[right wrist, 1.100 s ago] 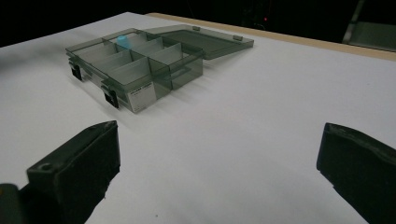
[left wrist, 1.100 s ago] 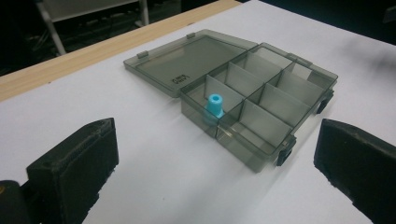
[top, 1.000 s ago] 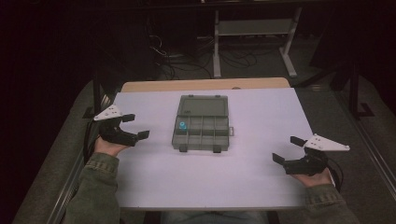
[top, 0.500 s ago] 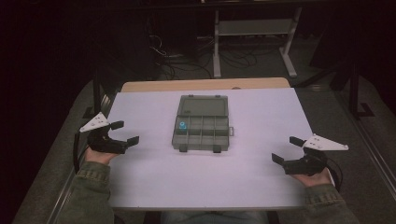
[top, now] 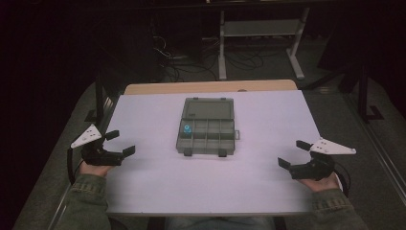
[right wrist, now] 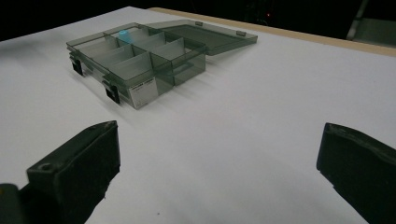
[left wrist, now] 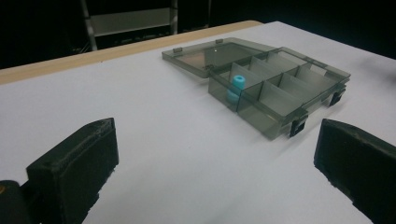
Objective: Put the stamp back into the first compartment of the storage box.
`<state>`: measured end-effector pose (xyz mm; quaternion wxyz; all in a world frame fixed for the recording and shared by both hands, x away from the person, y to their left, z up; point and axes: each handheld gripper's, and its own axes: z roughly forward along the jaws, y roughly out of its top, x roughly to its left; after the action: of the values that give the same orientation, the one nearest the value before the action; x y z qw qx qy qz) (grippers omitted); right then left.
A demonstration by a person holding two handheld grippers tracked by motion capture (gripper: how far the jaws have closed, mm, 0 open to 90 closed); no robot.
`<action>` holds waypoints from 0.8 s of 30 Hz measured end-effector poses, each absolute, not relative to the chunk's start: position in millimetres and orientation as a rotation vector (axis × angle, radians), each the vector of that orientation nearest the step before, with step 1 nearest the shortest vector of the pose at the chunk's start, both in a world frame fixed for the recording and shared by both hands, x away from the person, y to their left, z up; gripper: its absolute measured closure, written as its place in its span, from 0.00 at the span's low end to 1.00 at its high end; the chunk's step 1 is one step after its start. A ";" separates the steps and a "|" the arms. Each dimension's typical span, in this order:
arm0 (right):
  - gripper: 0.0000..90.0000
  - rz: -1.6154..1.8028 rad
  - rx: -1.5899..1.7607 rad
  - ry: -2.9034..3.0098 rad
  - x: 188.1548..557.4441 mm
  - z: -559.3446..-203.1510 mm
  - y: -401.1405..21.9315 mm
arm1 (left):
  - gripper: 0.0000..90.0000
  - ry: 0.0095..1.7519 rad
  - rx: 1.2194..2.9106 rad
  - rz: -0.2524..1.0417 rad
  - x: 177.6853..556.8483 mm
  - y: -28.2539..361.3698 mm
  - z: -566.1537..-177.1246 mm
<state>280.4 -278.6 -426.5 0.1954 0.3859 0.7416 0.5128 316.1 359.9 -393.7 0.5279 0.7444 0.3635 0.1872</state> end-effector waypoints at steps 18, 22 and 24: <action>0.00 1.436 1.084 2.082 279.8 -426.3 -277.7 | 0.00 0.899 1.677 0.490 293.5 381.7 -404.9; 0.00 1.434 1.081 2.083 279.9 -426.2 -277.5 | 0.00 0.914 1.648 0.502 288.4 388.5 -407.9; 0.00 1.433 1.078 2.083 279.9 -426.3 -277.3 | 0.00 0.922 1.641 0.508 285.8 391.2 -409.6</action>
<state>279.9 -277.3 -426.3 0.1952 0.3847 0.7433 0.5113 285.8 391.2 -409.6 0.5612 0.6967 0.3913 0.2157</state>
